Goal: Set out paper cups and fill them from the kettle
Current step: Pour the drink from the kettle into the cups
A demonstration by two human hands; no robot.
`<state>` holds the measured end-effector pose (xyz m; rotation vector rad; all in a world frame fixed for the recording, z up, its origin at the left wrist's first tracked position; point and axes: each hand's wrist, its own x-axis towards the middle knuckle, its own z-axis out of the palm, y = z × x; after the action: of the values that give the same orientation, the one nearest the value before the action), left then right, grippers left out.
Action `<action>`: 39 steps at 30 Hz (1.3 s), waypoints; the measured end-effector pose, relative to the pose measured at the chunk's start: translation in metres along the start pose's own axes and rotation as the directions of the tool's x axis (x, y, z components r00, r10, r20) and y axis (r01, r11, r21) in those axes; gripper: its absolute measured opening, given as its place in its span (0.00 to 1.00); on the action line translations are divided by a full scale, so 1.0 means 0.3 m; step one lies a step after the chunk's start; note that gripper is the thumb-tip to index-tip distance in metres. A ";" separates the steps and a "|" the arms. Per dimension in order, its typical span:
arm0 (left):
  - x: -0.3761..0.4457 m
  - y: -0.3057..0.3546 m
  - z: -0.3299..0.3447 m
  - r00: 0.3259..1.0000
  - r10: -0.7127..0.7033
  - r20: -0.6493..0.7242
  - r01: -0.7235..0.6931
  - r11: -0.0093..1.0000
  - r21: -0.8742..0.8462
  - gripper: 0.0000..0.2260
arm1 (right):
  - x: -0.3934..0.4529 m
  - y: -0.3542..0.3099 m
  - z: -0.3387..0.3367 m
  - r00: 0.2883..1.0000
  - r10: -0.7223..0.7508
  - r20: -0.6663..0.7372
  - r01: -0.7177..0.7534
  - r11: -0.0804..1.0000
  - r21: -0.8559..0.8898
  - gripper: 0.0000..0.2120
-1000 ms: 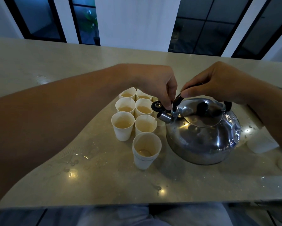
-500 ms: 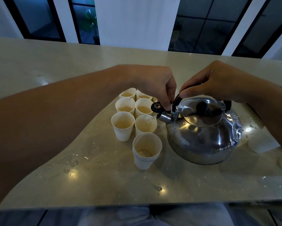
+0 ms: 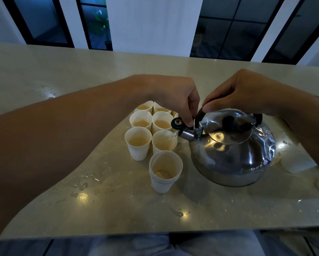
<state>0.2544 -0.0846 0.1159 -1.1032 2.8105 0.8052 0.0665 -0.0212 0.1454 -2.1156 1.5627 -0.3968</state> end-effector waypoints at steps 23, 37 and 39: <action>0.017 0.024 -0.029 0.996 0.066 -0.062 -0.070 0.996 -0.057 0.08 | -0.026 0.064 -0.030 0.992 0.108 -0.057 -0.093 0.968 0.232 0.10; 0.356 0.119 0.084 0.982 0.081 -0.169 -0.092 0.994 -0.063 0.06 | -0.005 0.417 -0.082 0.898 0.401 -0.182 -0.334 0.890 0.311 0.26; 0.404 0.117 0.107 0.979 0.050 -0.198 -0.065 0.995 -0.071 0.06 | 0.009 0.462 -0.071 0.870 0.440 -0.223 -0.356 0.874 0.332 0.24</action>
<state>0.1356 -0.1241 0.0802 -1.1784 3.0092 0.8608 -0.0557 -0.0606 0.0893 -1.5127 1.9300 -0.7583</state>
